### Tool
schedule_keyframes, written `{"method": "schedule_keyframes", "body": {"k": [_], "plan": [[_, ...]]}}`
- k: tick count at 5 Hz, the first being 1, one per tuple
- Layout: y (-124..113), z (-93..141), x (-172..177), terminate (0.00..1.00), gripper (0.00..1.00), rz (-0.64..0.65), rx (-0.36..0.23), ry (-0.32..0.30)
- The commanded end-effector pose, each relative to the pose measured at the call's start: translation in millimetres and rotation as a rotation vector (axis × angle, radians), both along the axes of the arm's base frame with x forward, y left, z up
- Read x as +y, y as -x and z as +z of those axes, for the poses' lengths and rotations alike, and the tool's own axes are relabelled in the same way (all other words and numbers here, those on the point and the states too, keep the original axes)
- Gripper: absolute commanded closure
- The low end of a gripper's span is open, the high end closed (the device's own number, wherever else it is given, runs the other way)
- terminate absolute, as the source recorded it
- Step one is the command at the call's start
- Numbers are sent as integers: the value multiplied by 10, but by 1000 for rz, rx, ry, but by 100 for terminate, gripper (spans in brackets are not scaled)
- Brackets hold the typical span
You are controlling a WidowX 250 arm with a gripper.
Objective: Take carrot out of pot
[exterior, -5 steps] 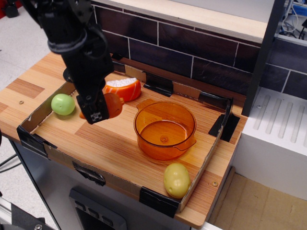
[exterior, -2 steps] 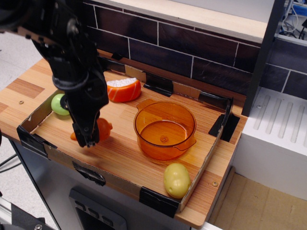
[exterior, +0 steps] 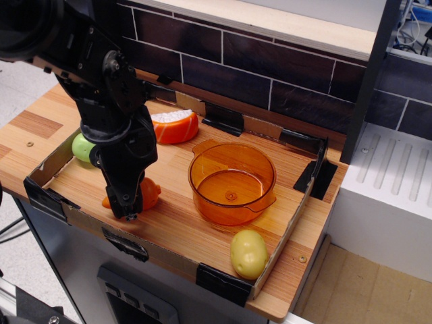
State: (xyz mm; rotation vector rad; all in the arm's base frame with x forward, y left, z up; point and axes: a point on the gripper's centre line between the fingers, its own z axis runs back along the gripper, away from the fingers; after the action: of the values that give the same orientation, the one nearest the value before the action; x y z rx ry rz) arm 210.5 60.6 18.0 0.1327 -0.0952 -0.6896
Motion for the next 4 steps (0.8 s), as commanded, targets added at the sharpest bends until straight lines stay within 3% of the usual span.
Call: {"method": "schedule_keyframes", "body": {"k": [1,2,3,4], "plan": [[40,182,142,0,0,30,35,17],[8,307,175,0,0,71,61,51],[-18,563,142,0,0,81,42,88],[-14,1012,91,0,0,86,-6,144]]}}
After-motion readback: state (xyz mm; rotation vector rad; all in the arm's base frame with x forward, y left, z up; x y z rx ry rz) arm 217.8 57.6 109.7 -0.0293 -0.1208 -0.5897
